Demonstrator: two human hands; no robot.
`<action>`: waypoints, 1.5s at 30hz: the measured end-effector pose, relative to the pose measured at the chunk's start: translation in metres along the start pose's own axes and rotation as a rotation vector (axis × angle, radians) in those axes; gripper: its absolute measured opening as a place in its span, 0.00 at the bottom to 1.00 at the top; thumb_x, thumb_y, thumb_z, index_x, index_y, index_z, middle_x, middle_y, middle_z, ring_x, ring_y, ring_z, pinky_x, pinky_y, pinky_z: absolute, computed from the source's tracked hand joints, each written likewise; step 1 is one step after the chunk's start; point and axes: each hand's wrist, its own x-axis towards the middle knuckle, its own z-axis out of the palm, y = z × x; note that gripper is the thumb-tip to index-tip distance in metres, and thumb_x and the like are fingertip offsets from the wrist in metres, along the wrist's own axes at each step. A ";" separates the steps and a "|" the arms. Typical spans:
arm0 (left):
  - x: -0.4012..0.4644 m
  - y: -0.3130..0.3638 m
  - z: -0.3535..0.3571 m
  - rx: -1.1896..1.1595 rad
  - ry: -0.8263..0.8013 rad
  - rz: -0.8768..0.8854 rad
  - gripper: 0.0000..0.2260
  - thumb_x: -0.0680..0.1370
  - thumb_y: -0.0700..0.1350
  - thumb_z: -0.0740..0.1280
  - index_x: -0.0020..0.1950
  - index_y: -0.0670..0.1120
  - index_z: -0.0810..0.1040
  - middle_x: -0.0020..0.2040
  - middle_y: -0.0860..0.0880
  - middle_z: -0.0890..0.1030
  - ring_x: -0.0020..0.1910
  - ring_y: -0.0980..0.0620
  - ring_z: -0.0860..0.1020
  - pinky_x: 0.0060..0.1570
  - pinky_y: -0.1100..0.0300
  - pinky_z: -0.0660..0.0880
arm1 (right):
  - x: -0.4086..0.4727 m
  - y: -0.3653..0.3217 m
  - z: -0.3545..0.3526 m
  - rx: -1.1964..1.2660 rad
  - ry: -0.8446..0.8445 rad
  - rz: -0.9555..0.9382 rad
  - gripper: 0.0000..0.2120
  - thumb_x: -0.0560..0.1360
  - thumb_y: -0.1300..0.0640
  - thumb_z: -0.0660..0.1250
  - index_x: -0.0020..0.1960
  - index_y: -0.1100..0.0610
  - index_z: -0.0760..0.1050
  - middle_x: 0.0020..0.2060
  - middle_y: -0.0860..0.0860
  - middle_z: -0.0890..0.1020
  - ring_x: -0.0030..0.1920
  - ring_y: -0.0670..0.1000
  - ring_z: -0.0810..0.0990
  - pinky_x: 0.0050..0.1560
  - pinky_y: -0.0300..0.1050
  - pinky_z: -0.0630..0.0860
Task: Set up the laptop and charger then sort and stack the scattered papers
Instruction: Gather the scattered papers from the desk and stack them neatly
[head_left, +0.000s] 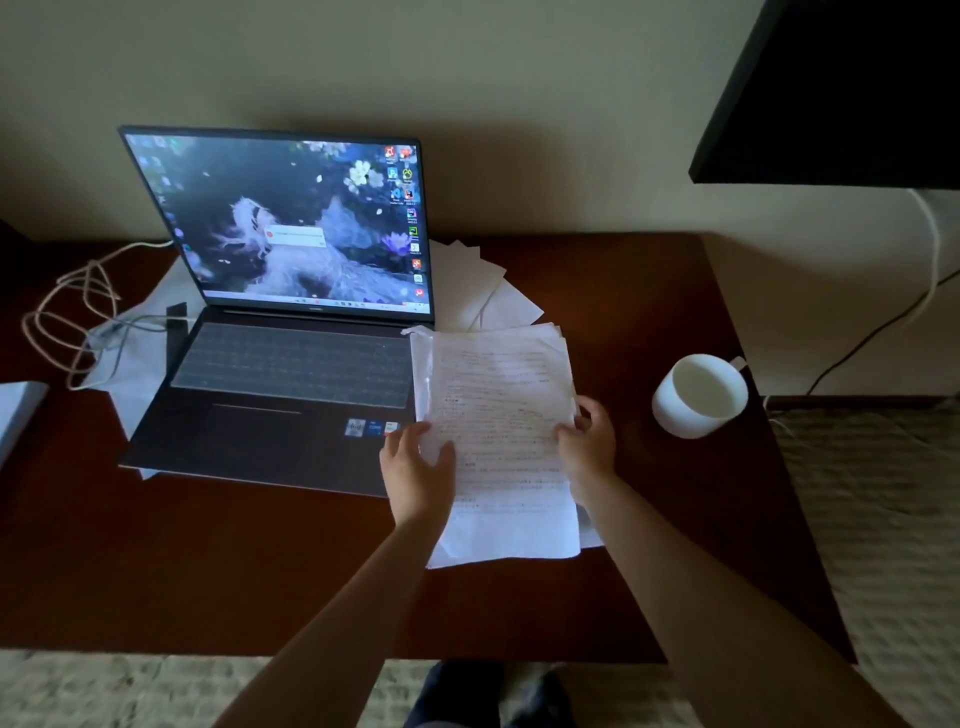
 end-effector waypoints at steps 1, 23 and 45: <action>-0.001 0.004 -0.001 -0.058 -0.028 -0.036 0.16 0.76 0.45 0.69 0.63 0.46 0.73 0.58 0.49 0.75 0.57 0.49 0.75 0.56 0.52 0.76 | 0.000 -0.002 -0.001 0.019 0.005 0.017 0.20 0.77 0.67 0.59 0.66 0.51 0.68 0.57 0.51 0.77 0.51 0.50 0.77 0.38 0.40 0.74; -0.021 -0.017 -0.046 -0.700 -0.544 -0.607 0.04 0.78 0.37 0.65 0.48 0.38 0.71 0.45 0.39 0.77 0.25 0.54 0.70 0.21 0.68 0.67 | -0.002 0.002 0.009 -0.113 0.110 -0.052 0.19 0.77 0.67 0.56 0.65 0.55 0.71 0.61 0.53 0.76 0.51 0.50 0.75 0.46 0.40 0.69; -0.048 -0.021 -0.033 -0.300 -0.424 -0.672 0.11 0.69 0.28 0.71 0.49 0.36 0.77 0.51 0.40 0.79 0.42 0.42 0.82 0.37 0.56 0.82 | -0.002 0.027 -0.029 -0.614 0.002 -0.084 0.07 0.75 0.61 0.61 0.47 0.63 0.76 0.44 0.55 0.78 0.46 0.58 0.79 0.38 0.42 0.68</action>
